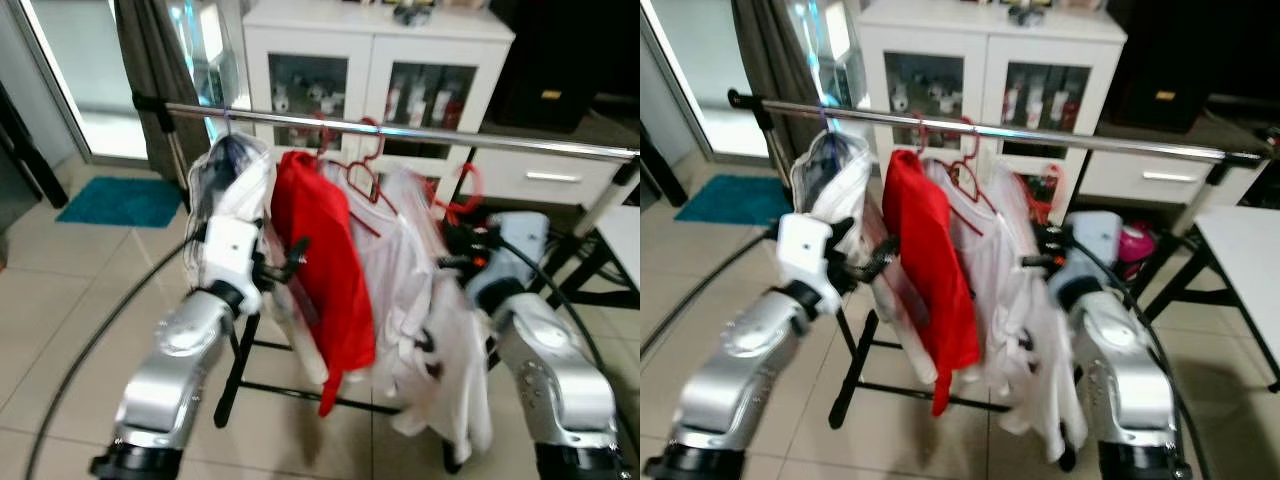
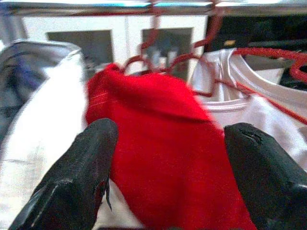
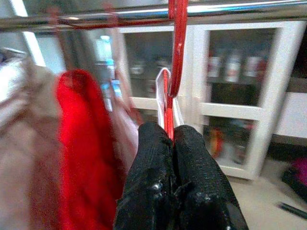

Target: Hang hanger

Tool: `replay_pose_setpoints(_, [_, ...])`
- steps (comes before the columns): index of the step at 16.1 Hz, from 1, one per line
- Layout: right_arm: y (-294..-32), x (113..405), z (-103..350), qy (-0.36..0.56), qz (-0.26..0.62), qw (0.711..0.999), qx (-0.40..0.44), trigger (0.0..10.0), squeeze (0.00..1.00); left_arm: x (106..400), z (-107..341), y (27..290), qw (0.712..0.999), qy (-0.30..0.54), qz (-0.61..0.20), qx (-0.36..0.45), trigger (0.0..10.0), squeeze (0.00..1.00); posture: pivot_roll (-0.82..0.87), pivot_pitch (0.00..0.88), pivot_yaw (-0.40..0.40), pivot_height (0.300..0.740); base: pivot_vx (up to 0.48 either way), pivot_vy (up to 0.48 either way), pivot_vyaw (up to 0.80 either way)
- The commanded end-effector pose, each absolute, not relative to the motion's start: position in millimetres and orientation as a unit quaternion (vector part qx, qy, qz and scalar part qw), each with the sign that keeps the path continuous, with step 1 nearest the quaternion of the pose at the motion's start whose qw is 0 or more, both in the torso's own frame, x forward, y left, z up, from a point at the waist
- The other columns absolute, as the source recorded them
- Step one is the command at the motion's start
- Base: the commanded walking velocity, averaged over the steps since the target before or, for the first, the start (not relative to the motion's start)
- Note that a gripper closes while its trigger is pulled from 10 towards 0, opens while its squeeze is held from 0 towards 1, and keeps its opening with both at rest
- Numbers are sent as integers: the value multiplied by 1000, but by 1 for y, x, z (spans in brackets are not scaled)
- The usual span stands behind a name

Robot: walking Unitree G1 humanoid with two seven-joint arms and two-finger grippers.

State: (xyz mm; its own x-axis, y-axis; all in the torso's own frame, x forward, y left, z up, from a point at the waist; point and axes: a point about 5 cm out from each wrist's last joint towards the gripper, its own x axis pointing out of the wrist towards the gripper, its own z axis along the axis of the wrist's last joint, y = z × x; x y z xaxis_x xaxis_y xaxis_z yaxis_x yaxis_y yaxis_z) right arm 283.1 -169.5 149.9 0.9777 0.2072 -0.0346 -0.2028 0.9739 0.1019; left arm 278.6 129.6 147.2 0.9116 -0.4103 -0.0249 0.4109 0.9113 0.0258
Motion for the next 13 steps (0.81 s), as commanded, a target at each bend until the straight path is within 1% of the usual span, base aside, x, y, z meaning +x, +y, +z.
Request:
replay_pose_setpoints(1, [-175, 284, 164, -13, 102, 993, 51, 10000, 0, 276, 150, 123, 974, 6, -227, 18, 10000, 0, -76, 1, -11, 740, 0, 0, 0])
replay_pose_setpoints(8, [-178, 293, 173, -23, 100, 994, 29, 10000, 0, 276, 153, 127, 969, 1, -243, 39, 10000, 0, -72, 0, -6, 740, 0, 0, 0])
replay_pose_setpoints(11, [-184, 303, 178, -22, 81, 996, 23, 10000, 0, 273, 156, 126, 960, 2, -277, 47, 10000, 0, -74, 0, -2, 740, 0, 0, 0])
replay_pose_setpoints(13, [-185, 315, 183, -21, 76, 997, 19, 10000, 0, 270, 157, 123, 949, -1, -310, 62, 10000, 0, -74, 0, -1, 740, 0, 0, 0])
